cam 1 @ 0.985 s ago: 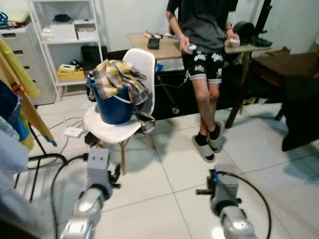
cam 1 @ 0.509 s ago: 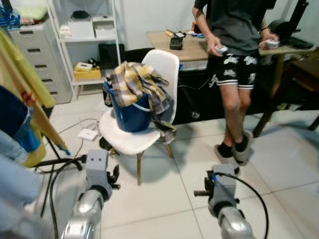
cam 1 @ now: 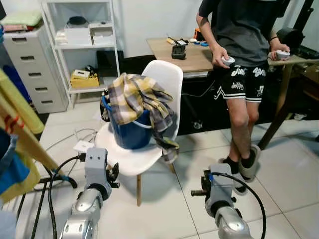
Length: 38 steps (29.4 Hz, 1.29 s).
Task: Hang hanger
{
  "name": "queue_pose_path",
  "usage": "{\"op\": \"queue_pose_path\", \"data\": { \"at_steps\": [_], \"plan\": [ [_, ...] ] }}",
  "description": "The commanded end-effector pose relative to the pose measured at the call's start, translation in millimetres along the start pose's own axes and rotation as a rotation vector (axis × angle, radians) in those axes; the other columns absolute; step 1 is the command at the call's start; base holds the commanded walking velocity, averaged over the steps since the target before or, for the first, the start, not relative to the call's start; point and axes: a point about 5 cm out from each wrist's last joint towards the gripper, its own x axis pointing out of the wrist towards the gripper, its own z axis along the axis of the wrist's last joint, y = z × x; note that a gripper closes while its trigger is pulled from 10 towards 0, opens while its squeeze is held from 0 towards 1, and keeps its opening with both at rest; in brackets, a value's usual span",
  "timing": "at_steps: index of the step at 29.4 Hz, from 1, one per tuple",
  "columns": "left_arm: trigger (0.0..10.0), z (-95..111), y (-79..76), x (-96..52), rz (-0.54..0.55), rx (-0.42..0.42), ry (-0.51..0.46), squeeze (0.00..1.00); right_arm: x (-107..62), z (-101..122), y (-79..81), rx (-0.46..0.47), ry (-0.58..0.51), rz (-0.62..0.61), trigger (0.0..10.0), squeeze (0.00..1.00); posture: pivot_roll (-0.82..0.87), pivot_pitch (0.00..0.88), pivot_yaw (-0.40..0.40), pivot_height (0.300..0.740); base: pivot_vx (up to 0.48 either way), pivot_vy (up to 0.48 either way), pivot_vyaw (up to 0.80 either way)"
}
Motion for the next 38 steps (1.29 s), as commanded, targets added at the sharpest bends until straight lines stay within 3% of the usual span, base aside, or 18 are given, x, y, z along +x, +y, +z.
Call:
{"op": "queue_pose_path", "data": {
  "at_steps": [1, 17, 20, 22, 25, 32, 38],
  "plan": [
    [10.0, -7.6, 4.2, -3.9, 0.012, 0.002, 0.031, 0.0, -1.1, -2.4, 1.3, -0.003, 0.005, 0.001, 10.0, 0.0, -0.01, 0.178, -0.012, 0.74, 0.454, 0.0, 0.0],
    [10.0, -5.6, 3.6, -3.6, 0.005, 0.0, 0.029, 0.0, -1.4, -0.3, 5.4, -0.042, -0.007, 0.038, 10.0, 0.0, 0.0, 0.18, -0.009, 0.74, 0.451, 0.0, 0.0],
    [10.0, -5.1, 2.9, -3.5, 0.001, -0.002, 0.028, 0.0, -1.5, 0.4, 5.8, -0.055, -0.01, 0.045, 10.0, 0.0, 0.0, 0.181, -0.008, 0.74, 0.45, 0.0, 0.8],
    [10.0, -4.8, 3.1, -3.6, 0.001, -0.002, 0.027, 0.0, -2.4, -0.4, 4.8, -0.053, -0.01, 0.028, 10.0, 0.0, 0.0, 0.18, -0.009, 0.74, 0.454, 0.0, 0.4],
    [10.0, -4.7, 2.9, -3.6, 0.002, -0.002, 0.027, 0.0, -2.3, -3.5, 0.5, 0.025, 0.016, -0.004, 10.0, 0.0, 0.0, 0.18, -0.009, 0.74, 0.454, 0.0, 0.0],
    [10.0, -5.1, 2.7, -3.5, 0.002, -0.004, 0.029, 0.0, -2.9, -3.0, 2.8, -0.019, 0.005, 0.021, 10.0, 0.0, 0.0, 0.181, -0.008, 0.74, 0.444, 0.0, 0.0],
    [10.0, -2.5, 2.2, -3.8, -0.025, -0.025, 0.007, 0.0, -2.6, -2.7, 3.0, -0.019, 0.003, 0.021, 10.0, 0.0, -0.01, 0.179, -0.008, 0.74, 0.084, 0.0, 0.0]
  ]
}}
